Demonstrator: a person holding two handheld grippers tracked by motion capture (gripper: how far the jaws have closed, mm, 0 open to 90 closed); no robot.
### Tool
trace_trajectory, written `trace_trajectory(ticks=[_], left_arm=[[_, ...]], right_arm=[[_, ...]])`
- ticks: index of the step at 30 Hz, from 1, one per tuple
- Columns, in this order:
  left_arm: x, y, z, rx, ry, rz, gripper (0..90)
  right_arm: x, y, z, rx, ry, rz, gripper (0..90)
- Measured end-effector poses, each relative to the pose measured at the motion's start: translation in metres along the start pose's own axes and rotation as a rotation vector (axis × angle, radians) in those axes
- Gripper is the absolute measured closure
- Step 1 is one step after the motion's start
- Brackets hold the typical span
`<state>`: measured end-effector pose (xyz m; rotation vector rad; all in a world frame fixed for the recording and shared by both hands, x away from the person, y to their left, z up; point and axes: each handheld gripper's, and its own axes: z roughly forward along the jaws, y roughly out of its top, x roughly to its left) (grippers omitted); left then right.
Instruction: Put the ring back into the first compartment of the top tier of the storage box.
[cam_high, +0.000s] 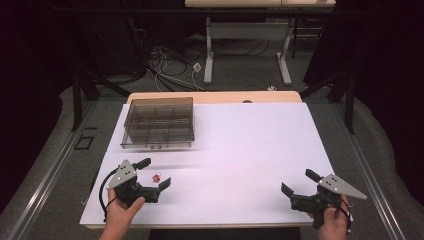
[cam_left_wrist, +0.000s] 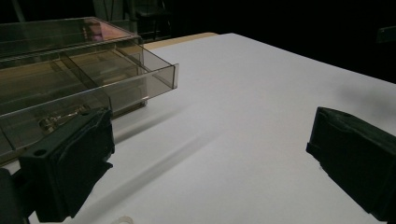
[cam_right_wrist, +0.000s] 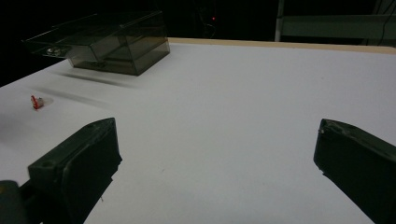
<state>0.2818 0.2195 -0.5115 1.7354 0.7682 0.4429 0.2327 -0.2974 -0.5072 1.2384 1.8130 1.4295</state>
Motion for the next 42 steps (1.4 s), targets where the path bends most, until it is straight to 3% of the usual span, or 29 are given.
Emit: trace_trajectory(ticks=[10,18,23,37,42], left_arm=[[0.004,-0.002,0.001,-0.009,0.017,-0.042,0.5],[0.005,-0.004,0.001,0.012,0.042,-0.064,0.9],[0.008,-0.004,0.001,0.021,0.051,-0.101,1.5],[0.011,0.003,0.004,0.14,0.11,-0.102,4.5],[0.012,0.01,0.002,0.151,0.107,-0.114,7.0]], right_arm=[[-0.003,-0.002,0.004,0.006,-0.01,-0.009,0.0],[-0.002,-0.002,0.004,0.012,-0.016,-0.023,0.0],[-0.004,-0.002,0.003,0.021,-0.016,-0.012,0.0],[-0.01,-0.005,0.002,0.045,-0.016,0.02,0.0],[-0.011,-0.004,0.002,0.048,-0.016,0.024,0.0]])
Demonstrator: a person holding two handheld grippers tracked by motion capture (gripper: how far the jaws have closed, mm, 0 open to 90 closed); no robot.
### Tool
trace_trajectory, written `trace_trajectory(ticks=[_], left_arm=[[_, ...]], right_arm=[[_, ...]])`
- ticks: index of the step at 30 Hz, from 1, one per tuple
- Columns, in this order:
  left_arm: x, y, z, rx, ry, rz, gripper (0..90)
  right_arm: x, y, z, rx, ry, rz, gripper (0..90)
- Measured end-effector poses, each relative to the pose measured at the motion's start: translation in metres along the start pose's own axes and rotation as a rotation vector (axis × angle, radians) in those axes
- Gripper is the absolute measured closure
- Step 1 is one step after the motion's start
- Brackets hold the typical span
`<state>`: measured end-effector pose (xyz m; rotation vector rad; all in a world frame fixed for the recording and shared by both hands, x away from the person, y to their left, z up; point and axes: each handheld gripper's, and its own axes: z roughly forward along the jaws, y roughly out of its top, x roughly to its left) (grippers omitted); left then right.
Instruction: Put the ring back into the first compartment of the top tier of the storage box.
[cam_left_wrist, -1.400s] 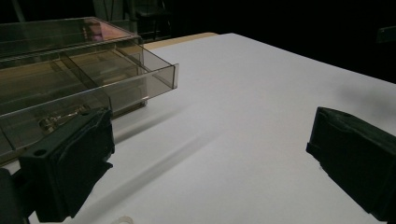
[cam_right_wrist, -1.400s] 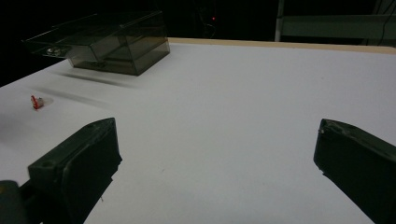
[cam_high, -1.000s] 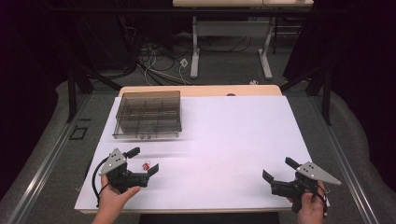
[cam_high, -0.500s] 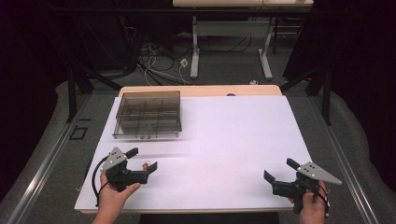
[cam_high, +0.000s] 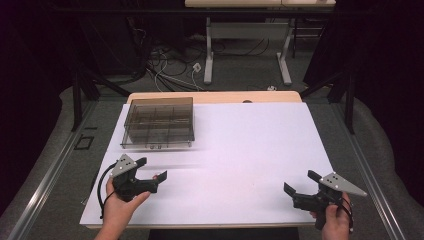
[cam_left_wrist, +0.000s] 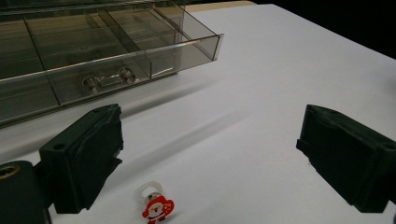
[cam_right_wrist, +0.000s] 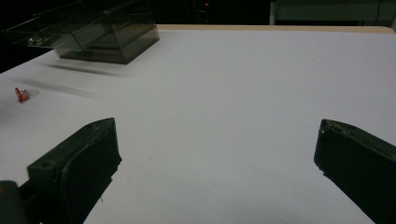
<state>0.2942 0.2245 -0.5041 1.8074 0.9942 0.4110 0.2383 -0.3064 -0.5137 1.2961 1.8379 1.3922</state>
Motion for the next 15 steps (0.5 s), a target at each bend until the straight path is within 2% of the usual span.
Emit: trace_trajectory(ticks=[2,3,4,8,13,14,15], left_arm=[[0.0,0.003,0.0,0.009,-0.003,-0.008,7.2],[0.001,0.004,-0.001,0.017,-0.004,-0.005,7.3],[0.0,0.006,-0.001,0.02,-0.005,-0.014,7.5],[0.001,0.012,-0.002,0.045,-0.003,-0.002,7.6],[0.001,0.012,-0.002,0.045,-0.003,-0.002,7.6],[0.002,0.02,-0.003,0.093,-0.004,-0.009,7.6],[0.002,0.02,-0.003,0.093,-0.004,-0.009,7.6]], right_arm=[[0.0,0.0,0.0,0.001,-0.003,-0.001,0.0],[0.001,-0.001,0.003,-0.036,-0.003,0.005,0.0],[0.001,0.0,0.001,0.005,0.0,-0.004,0.0],[0.001,0.001,0.003,0.0,0.009,-0.007,0.0],[0.002,0.001,0.003,0.001,0.009,-0.009,0.0],[0.002,0.001,0.003,0.001,0.009,-0.009,0.0],[0.002,0.001,0.003,0.001,0.009,-0.009,0.0]])
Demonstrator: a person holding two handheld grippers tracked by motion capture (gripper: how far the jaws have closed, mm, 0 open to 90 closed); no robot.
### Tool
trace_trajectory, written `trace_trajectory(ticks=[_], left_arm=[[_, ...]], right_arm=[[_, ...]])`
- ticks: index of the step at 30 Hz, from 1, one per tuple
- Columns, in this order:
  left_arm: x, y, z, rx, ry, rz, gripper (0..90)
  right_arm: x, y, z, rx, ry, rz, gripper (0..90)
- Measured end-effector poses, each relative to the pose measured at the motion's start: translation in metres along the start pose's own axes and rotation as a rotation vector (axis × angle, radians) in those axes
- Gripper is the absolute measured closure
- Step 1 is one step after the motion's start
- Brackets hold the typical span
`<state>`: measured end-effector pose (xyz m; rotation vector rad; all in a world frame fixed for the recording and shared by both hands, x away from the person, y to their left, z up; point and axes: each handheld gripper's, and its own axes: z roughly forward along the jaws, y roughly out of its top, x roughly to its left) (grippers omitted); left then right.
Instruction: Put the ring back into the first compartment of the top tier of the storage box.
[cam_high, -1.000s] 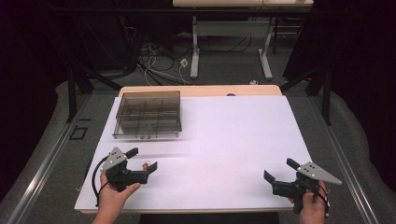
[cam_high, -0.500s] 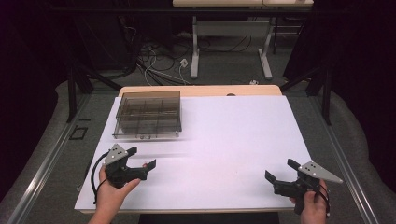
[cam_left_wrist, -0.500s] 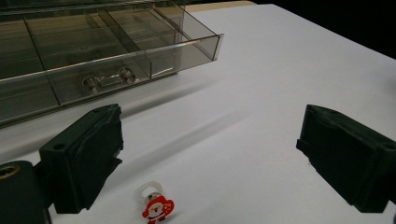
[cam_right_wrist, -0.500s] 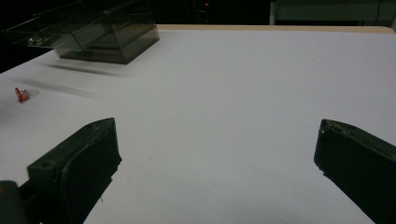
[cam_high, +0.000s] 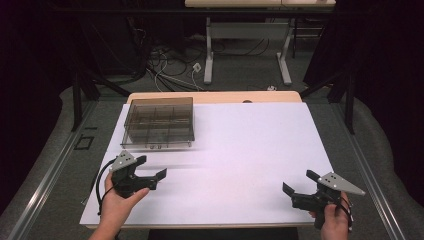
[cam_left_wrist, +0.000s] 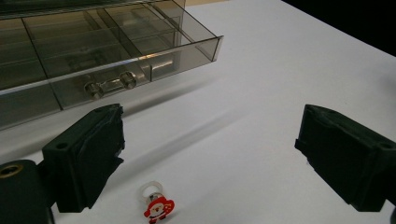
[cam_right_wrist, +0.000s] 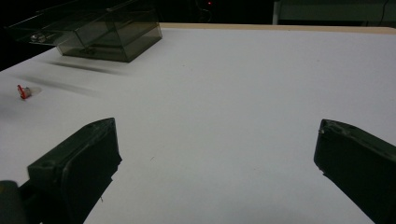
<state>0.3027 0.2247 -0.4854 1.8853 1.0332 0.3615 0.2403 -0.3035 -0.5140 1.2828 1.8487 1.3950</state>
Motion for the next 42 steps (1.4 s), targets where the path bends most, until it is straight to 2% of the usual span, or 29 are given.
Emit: trace_trajectory(ticks=[1,2,13,19,23,24,28,31,32,34,42], left_arm=[[0.0,0.0,0.0,0.0,0.0,0.0,7.6],[0.0,0.004,0.0,0.025,0.007,0.015,7.6],[0.001,0.013,0.004,0.084,-0.007,0.023,7.7],[0.001,0.017,0.008,0.137,-0.015,0.03,8.4],[0.001,0.017,0.011,0.168,-0.019,0.021,9.5],[0.001,0.016,0.012,0.169,-0.016,0.006,9.9],[0.004,0.014,0.014,0.205,-0.013,0.003,11.8],[0.005,0.011,0.017,0.233,-0.008,-0.014,15.0],[0.006,0.01,0.018,0.237,-0.003,-0.009,16.1],[0.007,0.008,0.019,0.25,-0.004,-0.025,16.2],[0.007,0.008,0.02,0.253,-0.004,-0.026,18.3]], right_arm=[[0.001,0.0,0.001,0.007,0.007,-0.008,0.0],[0.002,0.0,0.001,0.01,0.008,-0.012,0.0],[0.004,-0.001,0.002,0.022,0.01,-0.017,0.0],[0.004,-0.002,0.001,0.024,0.008,-0.019,0.1],[0.004,-0.002,0.001,0.021,0.009,-0.02,0.1],[0.004,-0.002,0.001,0.022,0.009,-0.021,0.1],[0.005,-0.002,0.001,0.023,0.01,-0.022,0.1],[0.004,-0.002,0.001,0.026,0.007,-0.02,0.2],[0.004,-0.003,0.001,0.027,0.007,-0.019,0.2],[0.004,-0.003,0.0,0.031,0.006,-0.019,0.1],[0.004,-0.003,0.001,0.028,0.008,-0.016,0.4]])
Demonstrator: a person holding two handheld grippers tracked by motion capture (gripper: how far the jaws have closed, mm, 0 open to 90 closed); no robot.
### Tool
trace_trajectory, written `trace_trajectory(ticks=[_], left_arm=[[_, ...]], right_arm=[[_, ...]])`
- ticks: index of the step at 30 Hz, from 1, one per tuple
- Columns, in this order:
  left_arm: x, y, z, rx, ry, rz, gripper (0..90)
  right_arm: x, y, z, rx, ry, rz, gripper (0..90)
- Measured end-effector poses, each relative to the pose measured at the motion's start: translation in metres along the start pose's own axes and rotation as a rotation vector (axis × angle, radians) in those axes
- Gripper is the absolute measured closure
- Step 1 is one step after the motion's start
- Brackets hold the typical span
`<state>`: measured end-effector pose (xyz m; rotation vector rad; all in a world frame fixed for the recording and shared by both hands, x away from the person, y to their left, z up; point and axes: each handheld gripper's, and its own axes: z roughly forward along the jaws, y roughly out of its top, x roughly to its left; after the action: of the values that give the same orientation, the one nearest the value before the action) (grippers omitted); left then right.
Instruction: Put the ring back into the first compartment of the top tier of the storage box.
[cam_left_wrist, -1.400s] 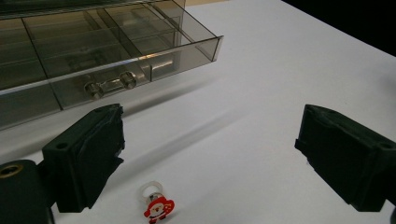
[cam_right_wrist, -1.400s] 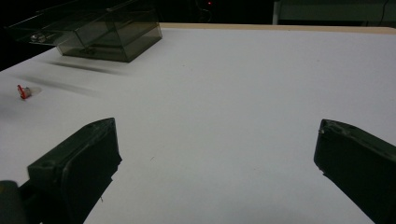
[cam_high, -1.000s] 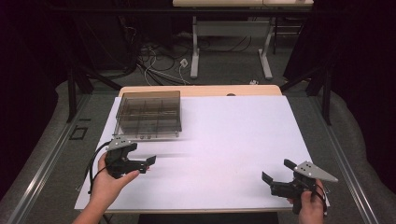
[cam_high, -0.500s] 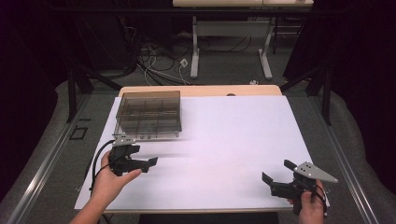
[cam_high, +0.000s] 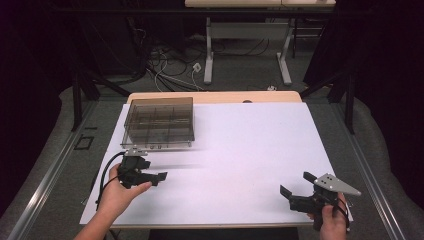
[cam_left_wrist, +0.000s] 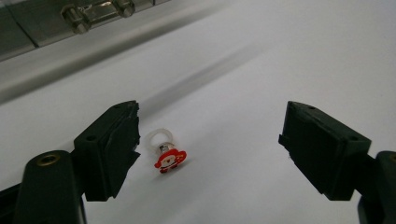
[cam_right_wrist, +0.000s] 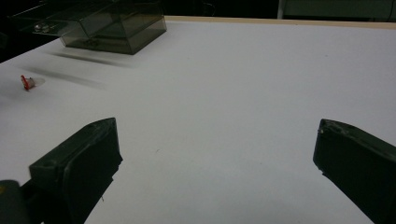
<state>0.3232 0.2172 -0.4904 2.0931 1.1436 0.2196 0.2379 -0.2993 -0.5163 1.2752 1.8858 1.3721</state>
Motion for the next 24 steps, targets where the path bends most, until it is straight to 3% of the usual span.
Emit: trace_trajectory(ticks=[1,2,3,12,24], left_arm=[[0.0,0.0,0.0,0.0,0.0,0.0,18.3],[0.003,-0.002,0.006,0.058,0.019,-0.002,19.9],[0.003,-0.001,0.006,0.072,0.022,0.005,20.4],[0.006,-0.003,0.017,0.138,0.016,-0.012,23.8],[0.008,-0.003,0.024,0.183,0.029,-0.036,28.0]], right_arm=[[0.0,0.0,0.0,0.0,0.0,0.0,0.4],[0.001,-0.001,0.001,0.009,0.003,-0.001,0.7],[0.0,-0.001,0.001,0.01,0.006,-0.003,0.7],[0.001,-0.001,0.002,0.011,0.011,-0.004,0.7],[0.001,-0.001,0.002,0.017,0.016,-0.003,1.0]])
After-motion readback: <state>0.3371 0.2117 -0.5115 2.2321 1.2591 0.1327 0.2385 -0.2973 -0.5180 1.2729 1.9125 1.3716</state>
